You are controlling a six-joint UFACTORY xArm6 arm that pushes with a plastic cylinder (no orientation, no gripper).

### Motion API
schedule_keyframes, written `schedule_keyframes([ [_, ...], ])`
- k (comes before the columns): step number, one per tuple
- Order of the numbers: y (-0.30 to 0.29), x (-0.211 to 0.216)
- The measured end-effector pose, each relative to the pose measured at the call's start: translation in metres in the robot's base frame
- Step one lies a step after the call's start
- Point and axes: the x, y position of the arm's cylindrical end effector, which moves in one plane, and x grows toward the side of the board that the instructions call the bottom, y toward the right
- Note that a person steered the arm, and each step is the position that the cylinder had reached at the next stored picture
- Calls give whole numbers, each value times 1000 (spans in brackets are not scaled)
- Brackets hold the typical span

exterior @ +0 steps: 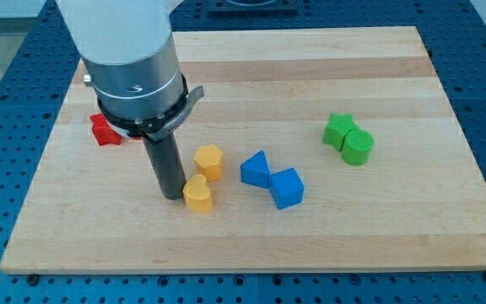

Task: Place your hand under the yellow heart

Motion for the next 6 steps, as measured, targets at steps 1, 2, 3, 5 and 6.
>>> schedule_keyframes([
  [1,-10,34],
  [2,-10,55],
  [3,20,52],
  [5,35,48],
  [6,25,37],
])
